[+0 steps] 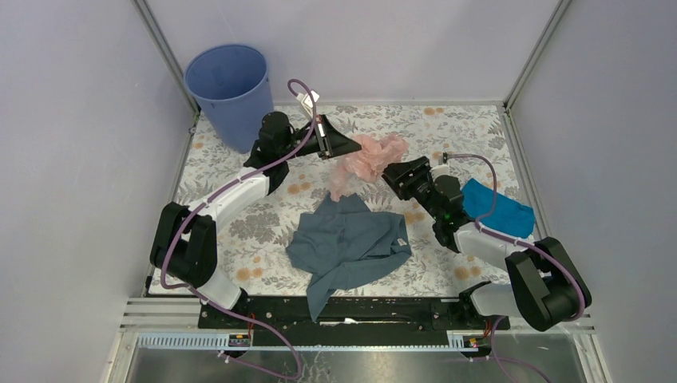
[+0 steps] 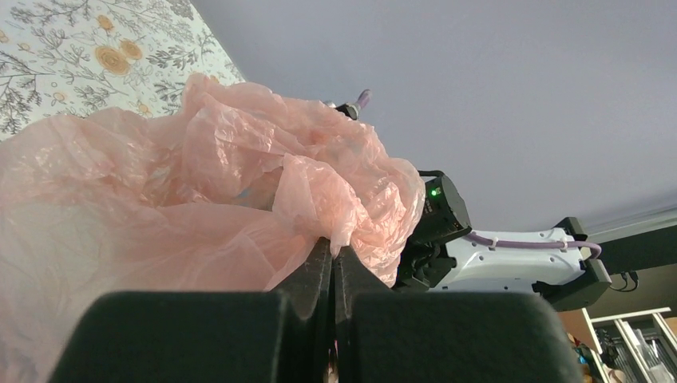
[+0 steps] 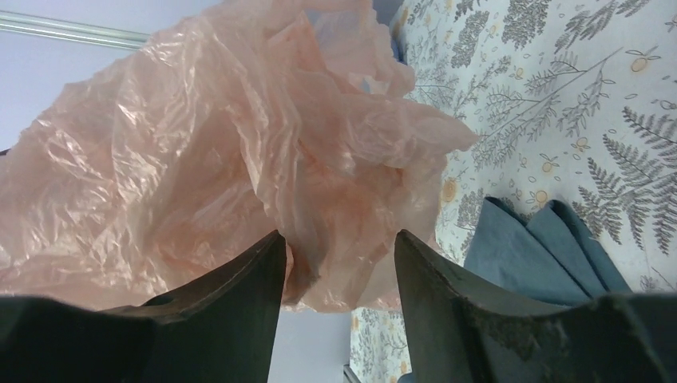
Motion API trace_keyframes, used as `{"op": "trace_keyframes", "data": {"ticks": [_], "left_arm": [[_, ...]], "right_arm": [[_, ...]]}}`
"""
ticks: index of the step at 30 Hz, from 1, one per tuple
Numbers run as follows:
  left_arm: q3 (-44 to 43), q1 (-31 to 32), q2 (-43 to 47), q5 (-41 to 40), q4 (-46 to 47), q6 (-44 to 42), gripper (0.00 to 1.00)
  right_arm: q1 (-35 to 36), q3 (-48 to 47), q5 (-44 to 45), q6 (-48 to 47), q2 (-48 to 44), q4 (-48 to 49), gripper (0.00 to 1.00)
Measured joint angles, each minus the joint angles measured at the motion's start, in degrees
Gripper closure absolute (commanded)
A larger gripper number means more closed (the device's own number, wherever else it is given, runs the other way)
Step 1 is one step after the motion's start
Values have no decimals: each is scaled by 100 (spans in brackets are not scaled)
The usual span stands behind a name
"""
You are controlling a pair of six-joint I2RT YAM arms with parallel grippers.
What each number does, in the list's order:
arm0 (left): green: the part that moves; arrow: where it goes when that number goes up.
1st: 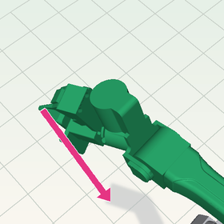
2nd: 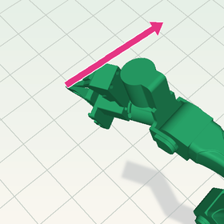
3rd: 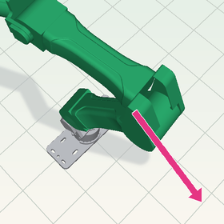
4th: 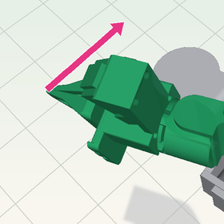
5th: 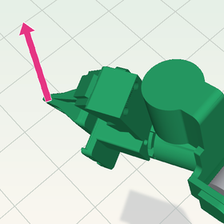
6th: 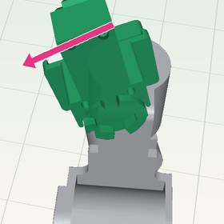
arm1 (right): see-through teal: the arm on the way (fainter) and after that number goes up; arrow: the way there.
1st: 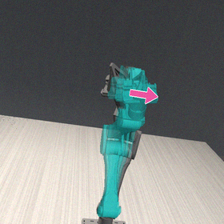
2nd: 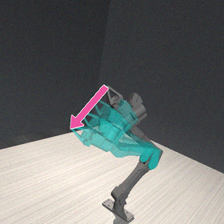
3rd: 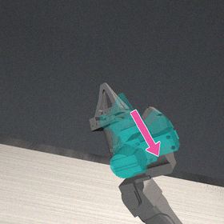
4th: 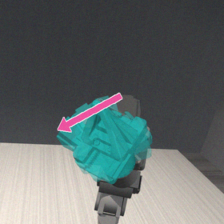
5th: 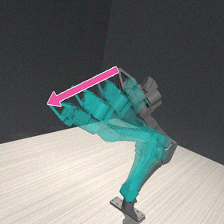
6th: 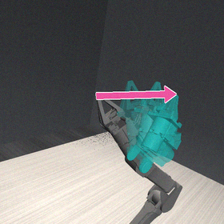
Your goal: Put the trash bags into the trash bin
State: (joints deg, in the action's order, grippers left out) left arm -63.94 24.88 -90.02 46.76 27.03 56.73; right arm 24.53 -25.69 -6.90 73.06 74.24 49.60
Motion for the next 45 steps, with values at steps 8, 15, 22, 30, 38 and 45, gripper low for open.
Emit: {"op": "trace_keyframes", "data": {"ticks": [8, 15, 22, 30, 38, 45], "left_arm": [[-39, 72, -2, -96, -446, -448, 100], [-192, 68, 76, -1043, -1600, -1464, 100], [-186, 66, 717, -3206, -2470, -2649, 100], [240, 177, 1364, -4942, -2212, -3753, 100], [142, 732, 164, -5056, -2138, -3888, 77], [129, 734, -671, -4513, -2601, -3305, 19]], "right_arm": [[57, -136, 205, -4, 87, 170, 73], [61, -372, 361, -125, 85, -131, 82], [61, -1484, 492, -920, 337, -1464, 93], [63, -3926, -111, -2022, 2135, -2304, 94], [-79, -4457, -664, -3488, 2570, -2280, 96], [-1150, -4111, -2131, -3482, 3440, -1475, 97]]}}
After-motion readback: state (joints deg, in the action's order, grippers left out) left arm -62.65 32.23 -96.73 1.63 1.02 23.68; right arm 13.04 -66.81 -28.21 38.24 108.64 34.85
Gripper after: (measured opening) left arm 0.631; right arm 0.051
